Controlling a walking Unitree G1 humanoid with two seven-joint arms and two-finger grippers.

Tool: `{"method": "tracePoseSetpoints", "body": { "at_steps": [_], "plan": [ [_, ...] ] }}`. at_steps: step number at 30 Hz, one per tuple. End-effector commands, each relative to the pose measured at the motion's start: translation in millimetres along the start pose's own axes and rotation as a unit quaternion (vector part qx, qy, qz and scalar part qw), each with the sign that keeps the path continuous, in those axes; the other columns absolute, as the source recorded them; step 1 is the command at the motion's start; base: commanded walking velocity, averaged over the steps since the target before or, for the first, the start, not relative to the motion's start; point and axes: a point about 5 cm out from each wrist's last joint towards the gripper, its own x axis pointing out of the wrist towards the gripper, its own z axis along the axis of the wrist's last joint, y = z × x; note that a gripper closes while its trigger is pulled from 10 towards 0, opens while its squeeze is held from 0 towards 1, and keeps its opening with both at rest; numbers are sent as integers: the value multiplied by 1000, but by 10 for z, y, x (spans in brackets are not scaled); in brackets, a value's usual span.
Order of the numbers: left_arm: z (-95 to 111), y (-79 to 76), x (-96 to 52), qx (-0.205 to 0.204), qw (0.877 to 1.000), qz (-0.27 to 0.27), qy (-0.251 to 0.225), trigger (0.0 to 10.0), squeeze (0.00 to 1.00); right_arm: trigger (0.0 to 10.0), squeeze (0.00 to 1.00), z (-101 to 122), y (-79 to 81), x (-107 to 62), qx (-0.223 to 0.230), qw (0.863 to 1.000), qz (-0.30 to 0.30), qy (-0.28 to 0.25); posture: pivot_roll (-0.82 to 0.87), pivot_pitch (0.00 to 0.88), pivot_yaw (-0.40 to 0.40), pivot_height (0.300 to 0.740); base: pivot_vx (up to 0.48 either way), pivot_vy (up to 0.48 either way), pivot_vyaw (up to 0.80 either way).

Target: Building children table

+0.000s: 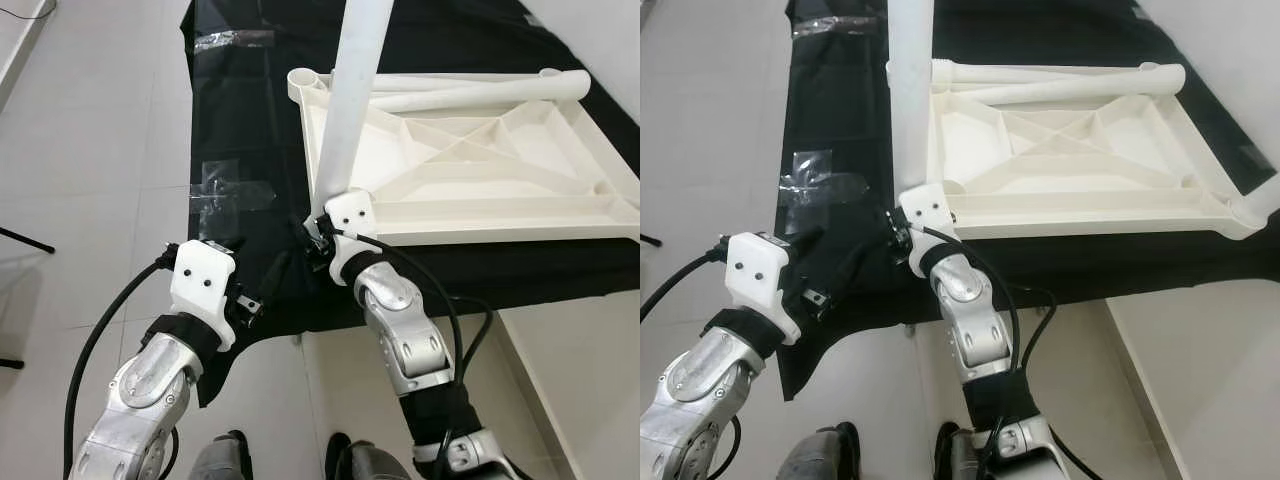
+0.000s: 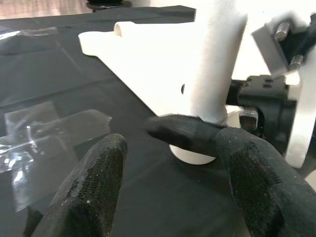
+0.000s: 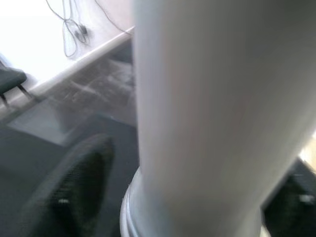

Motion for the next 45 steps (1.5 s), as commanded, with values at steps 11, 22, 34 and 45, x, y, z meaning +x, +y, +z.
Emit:
{"method": "tracePoseSetpoints", "body": {
  "at_steps": [11, 22, 34, 45],
  "plan": [
    [-39, -110, -67, -19, 1000, -16, 9, 10000, 0, 10000, 0, 680, -479, 57, -22, 963, 243, -116, 181, 279, -93, 740, 0, 0, 0],
    [1, -124, -110, -21, 1000, -18, 11, 10000, 0, 0, 0, 933, -587, 123, 7, 897, 427, -118, 219, 309, -82, 740, 0, 0, 0],
    [0, -134, -107, -22, 1000, -19, 12, 10000, 0, 0, 0, 972, -651, 124, -6, 886, 446, -124, 188, 303, -78, 740, 0, 0, 0],
    [-44, -152, -78, -33, 999, -22, 13, 10000, 0, 0, 0, 282, -623, 16, -32, 997, 53, -54, 107, 292, -81, 740, 0, 0, 0]
  ]
}}
